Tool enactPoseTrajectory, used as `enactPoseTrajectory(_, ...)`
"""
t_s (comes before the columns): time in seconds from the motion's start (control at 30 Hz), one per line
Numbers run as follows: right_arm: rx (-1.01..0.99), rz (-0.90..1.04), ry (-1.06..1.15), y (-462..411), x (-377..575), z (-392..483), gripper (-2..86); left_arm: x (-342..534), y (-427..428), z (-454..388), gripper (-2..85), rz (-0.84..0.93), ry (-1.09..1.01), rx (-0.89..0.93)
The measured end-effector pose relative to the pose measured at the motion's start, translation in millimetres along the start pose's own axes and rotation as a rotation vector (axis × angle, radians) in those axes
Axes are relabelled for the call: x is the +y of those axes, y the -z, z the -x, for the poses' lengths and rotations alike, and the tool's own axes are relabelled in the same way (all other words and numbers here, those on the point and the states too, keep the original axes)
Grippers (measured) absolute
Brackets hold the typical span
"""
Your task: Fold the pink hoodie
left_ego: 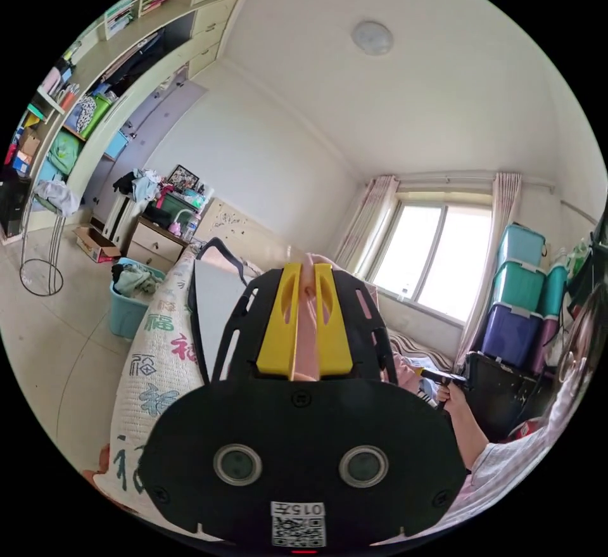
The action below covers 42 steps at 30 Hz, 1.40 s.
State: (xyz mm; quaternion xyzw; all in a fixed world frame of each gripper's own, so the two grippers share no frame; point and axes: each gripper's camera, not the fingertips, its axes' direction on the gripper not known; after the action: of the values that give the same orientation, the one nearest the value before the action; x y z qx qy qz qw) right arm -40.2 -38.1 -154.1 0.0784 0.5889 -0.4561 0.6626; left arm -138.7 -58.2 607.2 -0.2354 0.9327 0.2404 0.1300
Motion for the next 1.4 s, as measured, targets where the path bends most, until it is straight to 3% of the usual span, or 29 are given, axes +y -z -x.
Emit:
enactPoseTrajectory(0.23,0.203,0.011,0.059,-58.6,-115.9,10.1,0.2,-11.6,11.3,48.9,0.8,-0.014,0.056,-0.082)
enactPoseTrajectory(0.37,0.236,0.082,0.119,-128.7,-154.5,39.1,2.7,18.1,9.1,93.1,0.7,0.019,0.111,-0.227)
enactPoseTrajectory(0.57,0.163,0.140,0.201,-160.4,-98.5,55.1,4.8,66.8,-4.2,150.1,0.0,0.248,0.135,-0.293)
enactPoseTrajectory(0.67,0.128,0.019,0.103,-135.9,-59.6,32.8,4.0,67.2,7.8,152.6,-0.4,0.165,0.105,-0.402)
enactPoseTrajectory(0.8,-0.093,-0.095,0.009,-110.4,-26.8,5.4,1.6,49.2,-0.6,129.3,0.7,0.135,0.001,-0.262)
enactPoseTrajectory(0.87,-0.210,0.035,0.037,-126.5,-20.7,8.1,3.0,39.3,-41.0,90.5,3.8,0.235,-0.142,-0.116)
enactPoseTrajectory(1.03,-0.383,0.146,-0.022,-161.4,-22.0,13.3,6.3,59.4,-155.9,10.2,6.6,0.457,-0.320,0.185)
enactPoseTrajectory(1.17,-0.415,0.147,-0.104,-171.7,-20.5,13.1,9.1,110.5,-247.2,-31.9,6.9,0.636,-0.451,0.149)
enactPoseTrajectory(1.4,-0.541,0.063,-0.345,-177.6,-13.8,-27.7,8.0,187.3,-301.2,-32.2,5.6,0.769,-0.365,0.177)
